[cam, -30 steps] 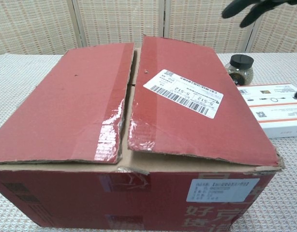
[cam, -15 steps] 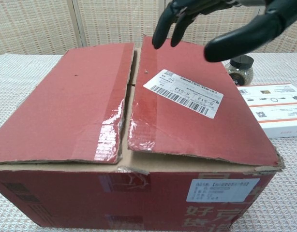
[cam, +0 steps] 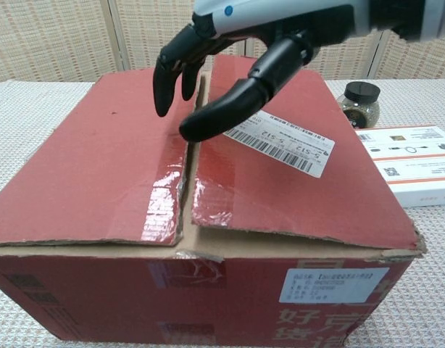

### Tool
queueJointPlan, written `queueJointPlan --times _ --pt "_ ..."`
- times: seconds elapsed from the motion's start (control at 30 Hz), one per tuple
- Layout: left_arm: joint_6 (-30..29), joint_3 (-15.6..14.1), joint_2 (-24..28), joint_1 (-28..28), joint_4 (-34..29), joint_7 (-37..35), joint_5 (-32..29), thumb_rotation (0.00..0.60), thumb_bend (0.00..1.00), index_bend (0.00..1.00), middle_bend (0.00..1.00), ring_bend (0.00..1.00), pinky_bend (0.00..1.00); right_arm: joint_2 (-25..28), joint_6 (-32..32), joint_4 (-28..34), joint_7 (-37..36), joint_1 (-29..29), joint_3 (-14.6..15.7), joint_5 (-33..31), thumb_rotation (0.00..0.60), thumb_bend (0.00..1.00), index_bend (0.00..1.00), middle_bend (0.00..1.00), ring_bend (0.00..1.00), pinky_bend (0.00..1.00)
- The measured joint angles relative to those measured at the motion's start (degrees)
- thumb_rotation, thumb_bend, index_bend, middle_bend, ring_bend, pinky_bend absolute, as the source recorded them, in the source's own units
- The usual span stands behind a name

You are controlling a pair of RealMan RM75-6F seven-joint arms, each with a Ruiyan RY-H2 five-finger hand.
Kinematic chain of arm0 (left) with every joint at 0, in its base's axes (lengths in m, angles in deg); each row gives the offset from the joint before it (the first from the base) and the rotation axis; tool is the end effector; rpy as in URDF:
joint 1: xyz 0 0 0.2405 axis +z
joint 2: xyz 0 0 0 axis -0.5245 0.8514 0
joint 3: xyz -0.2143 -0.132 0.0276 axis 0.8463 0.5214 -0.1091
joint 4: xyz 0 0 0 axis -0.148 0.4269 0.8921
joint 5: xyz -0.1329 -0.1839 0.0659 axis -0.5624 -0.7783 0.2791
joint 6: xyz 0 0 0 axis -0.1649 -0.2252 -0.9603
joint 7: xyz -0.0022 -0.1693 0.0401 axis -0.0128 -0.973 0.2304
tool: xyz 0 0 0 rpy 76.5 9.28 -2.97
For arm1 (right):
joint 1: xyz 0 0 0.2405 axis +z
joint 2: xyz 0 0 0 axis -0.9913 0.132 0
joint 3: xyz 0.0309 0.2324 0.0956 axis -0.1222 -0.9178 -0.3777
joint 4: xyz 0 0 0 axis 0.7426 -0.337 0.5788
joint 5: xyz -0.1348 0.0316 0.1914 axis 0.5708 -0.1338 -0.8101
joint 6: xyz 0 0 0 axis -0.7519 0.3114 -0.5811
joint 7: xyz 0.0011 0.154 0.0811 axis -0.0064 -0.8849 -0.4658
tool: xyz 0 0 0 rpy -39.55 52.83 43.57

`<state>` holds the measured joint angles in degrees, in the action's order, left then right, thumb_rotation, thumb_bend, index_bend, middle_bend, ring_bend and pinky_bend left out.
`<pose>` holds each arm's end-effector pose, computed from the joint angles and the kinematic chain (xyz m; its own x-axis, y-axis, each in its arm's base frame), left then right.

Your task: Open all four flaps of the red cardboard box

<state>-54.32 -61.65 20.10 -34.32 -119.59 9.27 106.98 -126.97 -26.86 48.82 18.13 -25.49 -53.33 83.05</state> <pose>-0.3149 0.1973 0.1389 0.4972 -0.0195 0.8674 0.8673 0.0405 -0.4962 0.0225 -0.2938 0.0208 0.6064 -0.3287 0.7240 -0.5383 -0.8399 0.0695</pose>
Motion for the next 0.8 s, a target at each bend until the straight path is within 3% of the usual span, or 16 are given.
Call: queueJointPlan --times 0.33,0.8 --pt "0.25 0.05 0.03 0.11 0.27 -0.54 -0.3 0.6 0.34 0.13 0.15 0.14 0.0 -2.96 -0.41 -1.14 7.94 3.39 1.26 -6.44 0.182 0.0 0.34 0.3 0.21 0.0" --pt "0.47 0.24 0.02 -0.01 0.44 -0.86 -0.26 0.6 0.34 0.13 0.15 0.14 0.0 -3.07 3.97 0.68 12.18 2.77 4.21 -7.34 0.179 0.0 0.49 0.47 0.37 0.0"
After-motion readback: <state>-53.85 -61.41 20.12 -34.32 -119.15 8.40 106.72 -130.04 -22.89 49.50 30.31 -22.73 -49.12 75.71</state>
